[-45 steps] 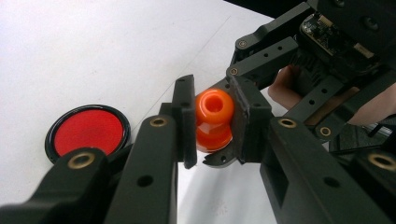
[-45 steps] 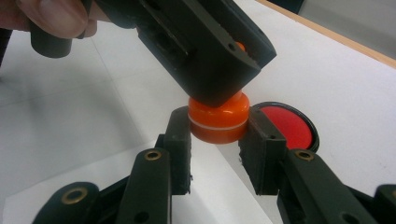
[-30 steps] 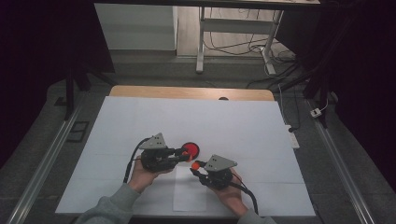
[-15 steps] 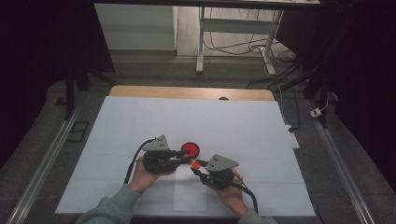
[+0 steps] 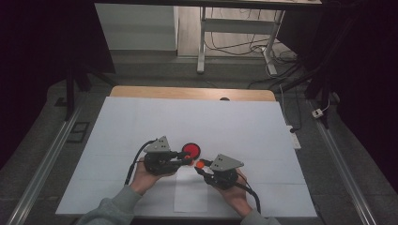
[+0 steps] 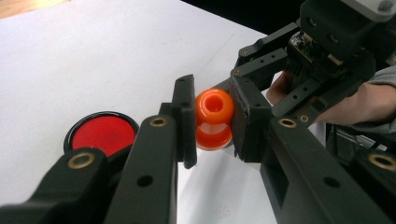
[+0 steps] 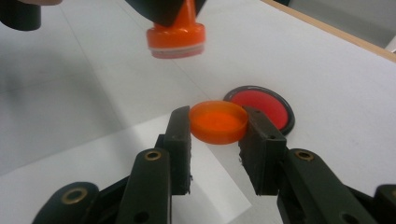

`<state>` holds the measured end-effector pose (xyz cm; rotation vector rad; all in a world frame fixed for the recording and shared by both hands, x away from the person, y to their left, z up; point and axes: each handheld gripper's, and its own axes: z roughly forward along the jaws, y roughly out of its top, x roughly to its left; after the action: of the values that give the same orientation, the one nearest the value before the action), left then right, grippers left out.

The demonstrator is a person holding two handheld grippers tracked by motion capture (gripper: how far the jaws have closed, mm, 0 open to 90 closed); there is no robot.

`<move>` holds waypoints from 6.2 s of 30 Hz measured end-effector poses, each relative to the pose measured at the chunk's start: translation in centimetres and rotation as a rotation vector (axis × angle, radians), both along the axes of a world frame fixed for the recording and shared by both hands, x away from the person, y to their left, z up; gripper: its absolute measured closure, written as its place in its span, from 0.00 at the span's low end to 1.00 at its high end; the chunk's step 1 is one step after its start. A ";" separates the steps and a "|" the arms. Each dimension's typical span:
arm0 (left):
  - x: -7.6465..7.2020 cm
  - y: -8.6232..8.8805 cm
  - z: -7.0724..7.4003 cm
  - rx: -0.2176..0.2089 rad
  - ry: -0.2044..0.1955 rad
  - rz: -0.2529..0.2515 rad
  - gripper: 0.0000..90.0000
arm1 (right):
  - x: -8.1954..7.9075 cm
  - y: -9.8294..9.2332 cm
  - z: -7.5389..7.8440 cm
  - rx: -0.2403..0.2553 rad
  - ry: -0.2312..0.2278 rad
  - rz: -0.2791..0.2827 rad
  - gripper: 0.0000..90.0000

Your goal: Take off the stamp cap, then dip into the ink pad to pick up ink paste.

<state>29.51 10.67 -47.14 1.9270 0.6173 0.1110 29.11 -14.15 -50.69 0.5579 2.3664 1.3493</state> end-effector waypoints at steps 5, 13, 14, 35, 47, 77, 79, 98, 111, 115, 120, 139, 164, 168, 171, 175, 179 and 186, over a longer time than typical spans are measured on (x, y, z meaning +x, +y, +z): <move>0.0 0.1 0.0 0.001 -0.001 0.004 0.81 | 0.0 -1.1 0.0 -0.008 0.000 -0.019 0.71; 0.1 0.3 0.0 -0.001 -0.001 0.012 0.81 | 0.1 -3.8 0.2 0.006 0.011 -0.069 0.71; 0.1 0.3 0.0 0.000 -0.001 0.012 0.81 | 0.1 -4.1 0.2 0.011 0.012 -0.075 0.71; 0.2 0.8 0.0 0.027 -0.010 0.038 0.81 | -0.8 -12.9 0.8 0.028 -0.011 -0.237 0.71; 0.4 1.4 0.1 0.024 -0.007 0.054 0.81 | -0.8 -15.0 0.5 0.019 0.000 -0.283 0.71; 2.3 2.0 0.2 0.039 -0.018 0.110 0.81 | -0.6 -14.7 0.4 0.008 0.002 -0.273 0.71; 2.5 1.9 0.1 0.042 -0.017 0.113 0.81 | -0.5 -14.7 0.4 0.007 0.003 -0.274 0.71; 5.2 -0.1 -1.5 0.089 0.017 0.115 0.81 | -0.4 -14.6 0.4 0.006 -0.001 -0.271 0.71; 6.3 -0.8 -2.5 0.118 0.029 0.125 0.81 | -0.4 -14.6 0.4 0.008 0.001 -0.270 0.71; 6.6 -1.1 -2.8 0.129 0.032 0.123 0.81 | -0.4 -14.6 0.4 0.004 0.002 -0.271 0.71; 6.9 -1.3 -3.1 0.134 0.037 0.126 0.81 | -0.4 -14.6 0.3 0.005 0.001 -0.269 0.71; 7.8 -1.9 -4.3 0.164 0.058 0.127 0.81 | -0.4 -14.6 0.4 0.006 0.001 -0.269 0.71; 8.3 -2.3 -5.1 0.198 0.050 0.131 0.81 | -0.4 -14.6 0.3 0.006 0.005 -0.265 0.71; 8.2 -2.3 -5.1 0.202 0.041 0.130 0.81 | -0.5 -14.6 0.3 0.007 0.006 -0.271 0.71; 8.1 -2.5 -5.1 0.216 0.039 0.129 0.81 | -0.5 -14.6 0.3 0.007 0.006 -0.272 0.71; 8.1 -2.5 -5.3 0.231 0.036 0.127 0.81 | -0.5 -14.6 0.3 0.007 0.003 -0.268 0.71; 7.9 -2.8 -5.4 0.243 0.021 0.137 0.81 | -0.5 -14.6 0.3 0.007 0.006 -0.271 0.71; 7.6 -3.0 -5.4 0.260 0.003 0.150 0.81 | -0.6 -14.6 0.4 0.009 0.002 -0.268 0.71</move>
<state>37.09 7.70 -52.58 2.1282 0.7798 0.2957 28.46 -28.70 -50.31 0.8453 2.1936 1.2387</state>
